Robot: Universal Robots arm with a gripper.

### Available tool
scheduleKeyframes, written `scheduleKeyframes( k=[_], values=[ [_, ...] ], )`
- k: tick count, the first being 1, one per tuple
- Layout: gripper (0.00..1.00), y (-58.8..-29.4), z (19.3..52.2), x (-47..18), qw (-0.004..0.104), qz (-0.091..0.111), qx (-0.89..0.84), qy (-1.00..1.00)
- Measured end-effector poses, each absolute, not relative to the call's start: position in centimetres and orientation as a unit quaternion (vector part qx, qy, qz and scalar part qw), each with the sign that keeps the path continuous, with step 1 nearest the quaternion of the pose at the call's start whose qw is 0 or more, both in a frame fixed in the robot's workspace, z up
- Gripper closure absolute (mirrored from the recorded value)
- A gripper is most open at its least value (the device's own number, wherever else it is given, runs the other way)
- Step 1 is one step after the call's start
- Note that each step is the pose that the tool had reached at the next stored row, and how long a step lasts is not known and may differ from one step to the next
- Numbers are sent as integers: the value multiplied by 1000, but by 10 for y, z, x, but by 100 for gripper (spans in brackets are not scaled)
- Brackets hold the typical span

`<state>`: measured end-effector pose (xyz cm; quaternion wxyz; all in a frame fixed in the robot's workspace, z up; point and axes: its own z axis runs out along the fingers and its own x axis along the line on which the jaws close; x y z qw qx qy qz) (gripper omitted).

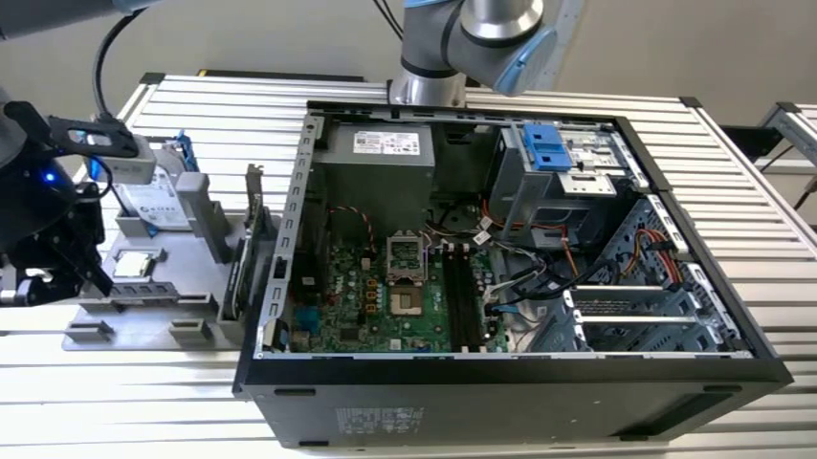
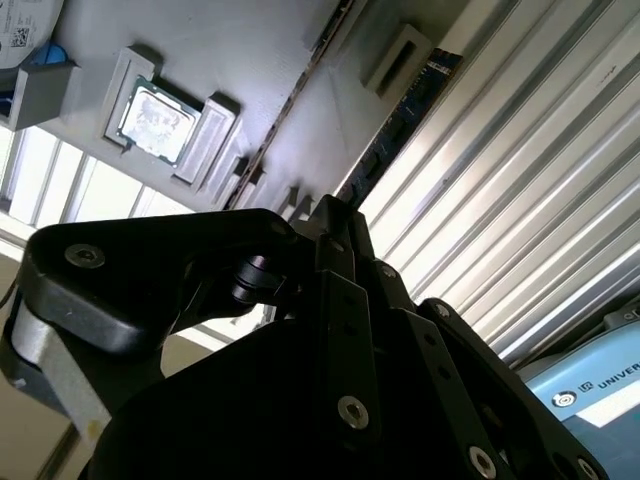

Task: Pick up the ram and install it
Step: 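Pick up the ram and move it above insertion slot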

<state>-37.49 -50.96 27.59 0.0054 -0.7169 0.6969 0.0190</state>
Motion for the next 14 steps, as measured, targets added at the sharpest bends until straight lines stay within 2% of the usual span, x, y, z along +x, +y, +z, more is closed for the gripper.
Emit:
scheduleKeyframes(
  k=[14],
  values=[
    [100, -510, 286, -375, 5, 19, -717, 697]
  ],
)
